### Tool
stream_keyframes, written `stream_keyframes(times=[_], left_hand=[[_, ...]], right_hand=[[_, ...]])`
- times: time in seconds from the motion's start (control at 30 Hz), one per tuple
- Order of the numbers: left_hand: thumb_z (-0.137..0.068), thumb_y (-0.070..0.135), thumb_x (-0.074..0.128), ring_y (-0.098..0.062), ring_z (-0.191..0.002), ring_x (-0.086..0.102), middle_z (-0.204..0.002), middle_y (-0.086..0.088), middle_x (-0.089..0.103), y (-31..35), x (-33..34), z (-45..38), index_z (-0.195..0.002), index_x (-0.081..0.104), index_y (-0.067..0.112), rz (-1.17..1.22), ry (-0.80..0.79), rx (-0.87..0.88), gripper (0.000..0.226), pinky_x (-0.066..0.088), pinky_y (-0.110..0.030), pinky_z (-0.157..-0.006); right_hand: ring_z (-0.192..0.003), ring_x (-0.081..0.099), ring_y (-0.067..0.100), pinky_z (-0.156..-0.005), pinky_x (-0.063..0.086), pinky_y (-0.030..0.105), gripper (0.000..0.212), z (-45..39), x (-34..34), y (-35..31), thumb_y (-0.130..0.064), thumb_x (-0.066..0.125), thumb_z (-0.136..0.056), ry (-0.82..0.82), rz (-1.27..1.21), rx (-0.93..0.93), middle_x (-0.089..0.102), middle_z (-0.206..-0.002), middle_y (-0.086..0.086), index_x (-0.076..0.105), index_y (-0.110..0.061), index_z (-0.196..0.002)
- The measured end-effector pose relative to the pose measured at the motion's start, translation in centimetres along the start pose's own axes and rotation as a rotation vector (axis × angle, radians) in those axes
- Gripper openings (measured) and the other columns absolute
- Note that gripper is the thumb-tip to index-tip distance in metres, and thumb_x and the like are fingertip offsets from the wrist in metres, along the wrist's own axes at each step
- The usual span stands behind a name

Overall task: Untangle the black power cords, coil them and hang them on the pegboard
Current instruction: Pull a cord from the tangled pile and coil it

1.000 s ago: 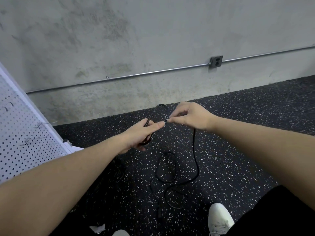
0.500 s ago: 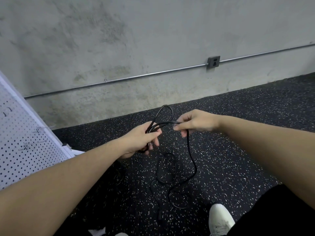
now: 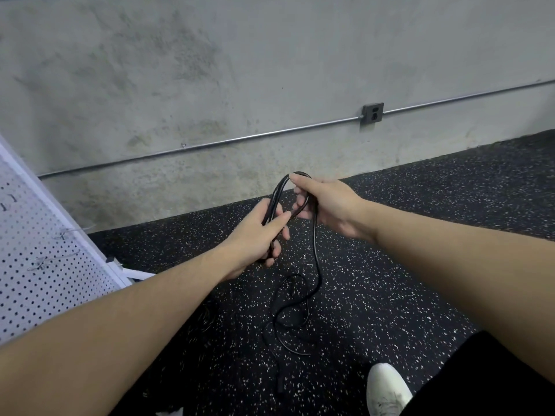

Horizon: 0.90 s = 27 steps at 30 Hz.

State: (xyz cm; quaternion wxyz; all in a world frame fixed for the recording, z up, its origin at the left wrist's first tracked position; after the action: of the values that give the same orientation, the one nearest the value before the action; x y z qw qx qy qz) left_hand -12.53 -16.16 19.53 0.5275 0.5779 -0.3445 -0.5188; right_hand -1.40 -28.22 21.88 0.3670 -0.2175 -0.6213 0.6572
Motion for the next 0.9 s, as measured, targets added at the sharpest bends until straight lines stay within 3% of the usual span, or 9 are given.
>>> stream_keyframes(times=[0.13, 0.23, 0.33, 0.4, 0.5, 0.63, 0.7, 0.77, 0.9], left_hand=[[-0.098, 0.027, 0.067, -0.010, -0.064, 0.055, -0.072, 0.005, 0.059, 0.0, 0.0, -0.4, -0.088, 0.053, 0.024, -0.069, 0.053, 0.082, 0.018, 0.051, -0.029, -0.065], [-0.093, 0.005, 0.071, -0.010, -0.075, 0.060, -0.081, 0.005, 0.064, 0.5, 0.3, -0.4, -0.082, 0.053, 0.022, 0.133, -0.055, 0.049, 0.026, 0.049, -0.028, -0.072], [-0.095, -0.004, 0.063, -0.035, -0.092, 0.075, -0.102, -0.017, 0.072, 0.9, 0.5, 0.5, -0.092, 0.058, 0.016, 0.374, -0.273, -0.092, 0.021, 0.054, -0.053, -0.099], [-0.097, 0.001, 0.060, -0.033, -0.078, 0.074, -0.085, -0.014, 0.070, 0.9, 0.3, 0.9, -0.100, 0.061, 0.015, 0.414, -0.318, -0.136, 0.014, 0.057, -0.058, -0.094], [-0.103, 0.011, 0.056, -0.014, -0.057, 0.057, -0.067, 0.001, 0.051, 0.8, 0.0, 0.8, -0.115, 0.064, 0.017, 0.373, -0.216, -0.105, 0.016, 0.064, -0.046, -0.076], [-0.106, 0.014, 0.053, -0.018, -0.069, 0.066, -0.061, 0.008, 0.061, 1.0, -0.5, -0.2, -0.126, 0.064, 0.019, 0.390, 0.038, 0.016, 0.023, 0.063, -0.049, -0.084], [-0.106, 0.016, 0.053, -0.021, -0.074, 0.068, -0.063, 0.005, 0.059, 1.2, -0.6, -0.5, -0.122, 0.067, 0.026, 0.454, 0.117, 0.043, 0.023, 0.063, -0.050, -0.084], [-0.105, 0.019, 0.055, -0.020, -0.074, 0.065, -0.068, 0.001, 0.055, 1.4, -0.7, -0.6, -0.118, 0.070, 0.032, 0.478, 0.157, 0.054, 0.024, 0.064, -0.044, -0.077], [-0.103, 0.022, 0.059, -0.017, -0.078, 0.070, -0.072, 0.003, 0.059, 2.0, -0.9, -1.4, -0.117, 0.072, 0.038, 0.592, 0.225, 0.093, 0.025, 0.058, -0.037, -0.070]], right_hand=[[-0.049, 0.030, 0.009, -0.052, 0.033, 0.023, 0.033, 0.2, 2.2, -0.8, -0.029, 0.055, -0.104, 0.016, -0.248, -0.024, 0.029, -0.053, -0.007, 0.038, -0.022, -0.077], [-0.044, 0.017, 0.010, -0.038, 0.025, 0.020, 0.041, 0.4, 3.3, -1.4, -0.026, 0.055, -0.103, 0.062, -0.317, -0.040, 0.021, -0.050, -0.008, 0.031, -0.025, -0.068], [-0.046, 0.012, 0.010, -0.042, 0.017, 0.022, 0.047, 0.4, 3.6, -1.4, -0.025, 0.054, -0.101, 0.044, -0.329, -0.040, 0.018, -0.049, -0.009, 0.028, -0.027, -0.062], [-0.046, 0.015, 0.011, -0.047, 0.018, 0.023, 0.046, 0.4, 3.7, -1.2, -0.026, 0.053, -0.102, 0.035, -0.315, -0.027, 0.019, -0.049, -0.008, 0.028, -0.026, -0.064], [-0.052, 0.031, 0.011, -0.059, 0.030, 0.026, 0.034, 0.3, 3.5, -0.9, -0.038, 0.050, -0.104, 0.030, -0.219, -0.022, 0.037, -0.057, -0.006, 0.041, -0.021, -0.076], [-0.077, 0.058, 0.019, -0.082, 0.052, 0.040, 0.061, 0.6, 3.4, 1.5, -0.060, 0.023, -0.103, -0.150, 0.077, 0.109, 0.061, -0.083, 0.004, 0.061, -0.013, -0.111], [-0.087, 0.055, 0.021, -0.095, 0.044, 0.047, 0.053, 1.4, 3.4, 2.4, -0.048, 0.017, -0.103, -0.297, 0.227, 0.155, 0.061, -0.079, 0.001, 0.055, -0.015, -0.088], [-0.096, 0.057, 0.020, -0.109, 0.037, 0.051, 0.037, 1.7, 3.2, 2.7, -0.037, 0.017, -0.098, -0.384, 0.231, 0.181, 0.067, -0.078, -0.006, 0.048, -0.025, -0.082], [-0.126, 0.058, 0.021, -0.119, 0.018, 0.063, 0.045, 1.6, 2.3, 3.4, -0.046, 0.029, -0.095, -0.497, 0.199, 0.211, 0.074, -0.118, -0.001, 0.054, -0.030, -0.129]])
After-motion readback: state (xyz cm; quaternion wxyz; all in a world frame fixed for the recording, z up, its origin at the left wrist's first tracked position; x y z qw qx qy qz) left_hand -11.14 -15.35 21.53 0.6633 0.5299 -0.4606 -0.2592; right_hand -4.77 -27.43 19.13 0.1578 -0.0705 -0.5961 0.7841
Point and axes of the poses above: each hand's wrist, its own z-axis away from the middle knuckle, its own x-axis out of the palm, y = z × x, the point moved 2 cm from there along -z, towards the middle knuckle
